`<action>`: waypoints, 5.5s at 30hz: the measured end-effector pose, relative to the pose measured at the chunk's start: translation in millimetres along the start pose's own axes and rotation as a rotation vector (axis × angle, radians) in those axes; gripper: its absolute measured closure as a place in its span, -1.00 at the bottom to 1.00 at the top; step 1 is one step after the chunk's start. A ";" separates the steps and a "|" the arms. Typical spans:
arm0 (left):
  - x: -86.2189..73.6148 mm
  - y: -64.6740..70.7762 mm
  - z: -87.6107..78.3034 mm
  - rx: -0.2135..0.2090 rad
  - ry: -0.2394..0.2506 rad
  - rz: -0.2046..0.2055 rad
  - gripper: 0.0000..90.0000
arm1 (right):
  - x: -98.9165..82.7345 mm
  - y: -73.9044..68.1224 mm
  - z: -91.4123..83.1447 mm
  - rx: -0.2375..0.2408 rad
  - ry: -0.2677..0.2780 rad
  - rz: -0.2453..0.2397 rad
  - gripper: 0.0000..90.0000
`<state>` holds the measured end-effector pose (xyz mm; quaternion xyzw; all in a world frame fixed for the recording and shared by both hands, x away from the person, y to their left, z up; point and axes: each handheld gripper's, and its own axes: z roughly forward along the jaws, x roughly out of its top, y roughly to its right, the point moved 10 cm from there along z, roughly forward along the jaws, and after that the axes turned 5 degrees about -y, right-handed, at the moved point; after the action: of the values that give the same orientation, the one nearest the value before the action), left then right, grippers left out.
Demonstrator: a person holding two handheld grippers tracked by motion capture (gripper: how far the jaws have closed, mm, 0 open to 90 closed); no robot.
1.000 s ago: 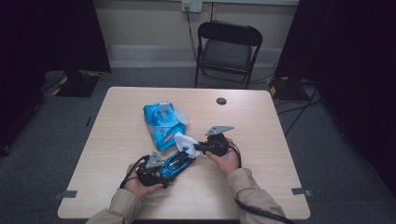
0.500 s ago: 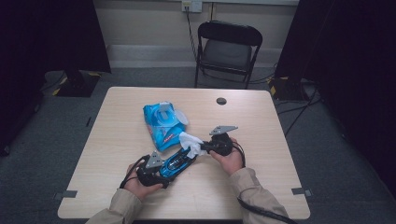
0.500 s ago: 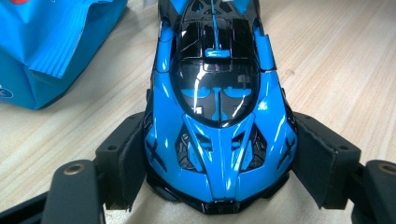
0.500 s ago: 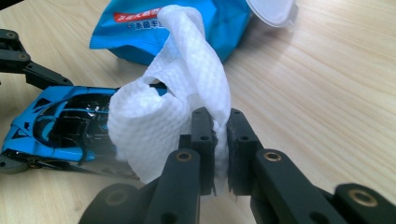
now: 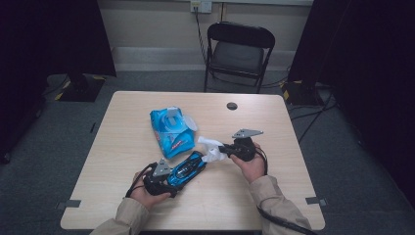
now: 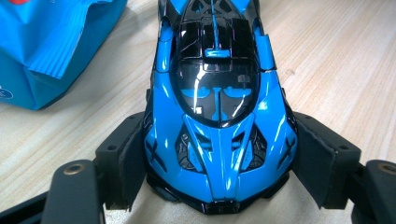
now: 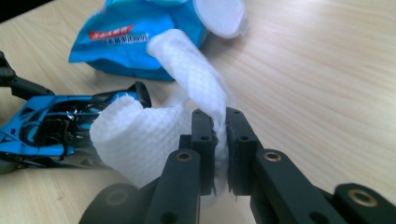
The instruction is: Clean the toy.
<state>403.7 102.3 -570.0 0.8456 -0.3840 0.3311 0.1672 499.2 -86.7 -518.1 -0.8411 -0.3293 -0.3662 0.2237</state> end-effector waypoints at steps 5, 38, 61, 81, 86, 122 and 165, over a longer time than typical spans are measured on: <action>0.0 0.0 0.0 0.000 0.000 0.000 -0.43 | 16.2 -10.7 -7.1 0.032 0.055 0.002 0.87; 0.3 0.1 0.2 -0.002 0.004 -0.001 -0.43 | -8.9 -145.9 53.7 0.344 -0.056 -0.124 0.87; 0.1 -0.1 0.0 0.000 0.001 0.000 -0.43 | 1.9 -99.9 42.6 0.227 -0.029 -0.106 0.88; 0.2 0.1 0.1 -0.002 0.002 0.000 -0.43 | -1.8 -56.6 35.0 0.142 -0.024 -0.062 0.88; 0.1 -0.1 0.1 0.000 0.000 0.000 -0.43 | -0.9 -46.2 29.3 0.119 -0.014 -0.048 0.88; 24.1 3.2 -25.6 -0.014 0.062 0.005 -0.48 | -28.9 21.4 -20.6 -0.013 0.035 0.055 0.86; 51.3 -2.2 11.0 0.007 -0.022 -0.021 0.13 | -55.4 -79.7 5.1 0.106 -0.085 -0.170 0.84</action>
<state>435.0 70.2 -542.7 0.8536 -0.3759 0.3214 0.1633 415.9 -50.8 -552.8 -0.8119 -0.4273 -0.3301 0.2219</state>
